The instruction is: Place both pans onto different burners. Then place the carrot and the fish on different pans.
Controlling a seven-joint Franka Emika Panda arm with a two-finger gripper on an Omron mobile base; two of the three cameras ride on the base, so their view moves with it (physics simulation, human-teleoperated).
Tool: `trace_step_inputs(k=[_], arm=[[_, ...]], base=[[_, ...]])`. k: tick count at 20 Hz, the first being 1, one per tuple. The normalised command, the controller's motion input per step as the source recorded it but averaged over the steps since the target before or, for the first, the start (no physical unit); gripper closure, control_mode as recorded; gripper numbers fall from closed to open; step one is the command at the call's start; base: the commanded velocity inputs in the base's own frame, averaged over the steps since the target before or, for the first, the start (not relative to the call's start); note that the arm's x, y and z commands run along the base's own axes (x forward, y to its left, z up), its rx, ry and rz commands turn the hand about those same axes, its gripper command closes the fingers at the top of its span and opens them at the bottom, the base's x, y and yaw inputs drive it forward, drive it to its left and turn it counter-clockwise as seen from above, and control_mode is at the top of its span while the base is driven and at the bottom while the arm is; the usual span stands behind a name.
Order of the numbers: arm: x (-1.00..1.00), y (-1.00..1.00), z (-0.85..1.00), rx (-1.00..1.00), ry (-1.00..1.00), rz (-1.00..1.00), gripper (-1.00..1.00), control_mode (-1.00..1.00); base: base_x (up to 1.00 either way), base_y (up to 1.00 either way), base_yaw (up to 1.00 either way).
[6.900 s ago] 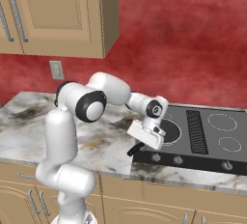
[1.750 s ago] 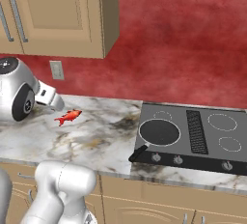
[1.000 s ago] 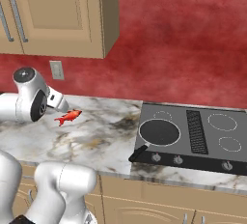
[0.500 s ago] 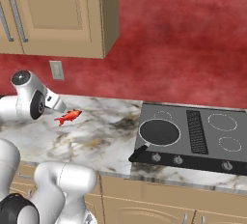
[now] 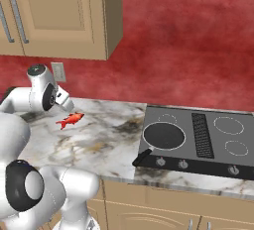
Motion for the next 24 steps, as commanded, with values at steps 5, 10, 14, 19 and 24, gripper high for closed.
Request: trace_step_inputs(k=[5,10,14,19,24], arm=[[0.24,0.06,-0.39,0.01,0.04,0.00,-1.00,-1.00],[0.22,0.13,-0.46,0.00,0.00,0.00,-1.00,-1.00],[0.20,0.06,-0.26,0.00,0.00,0.00,-1.00,-1.00],[0.23,0.03,-0.22,0.00,0.00,0.00,-1.00,-1.00],[0.20,0.04,-0.17,0.00,0.00,0.00,-1.00,-1.00]], base=[[0.00,0.00,0.00],[0.00,0.00,0.00],[0.00,0.00,0.00],[0.00,0.00,0.00],[0.00,0.00,0.00]])
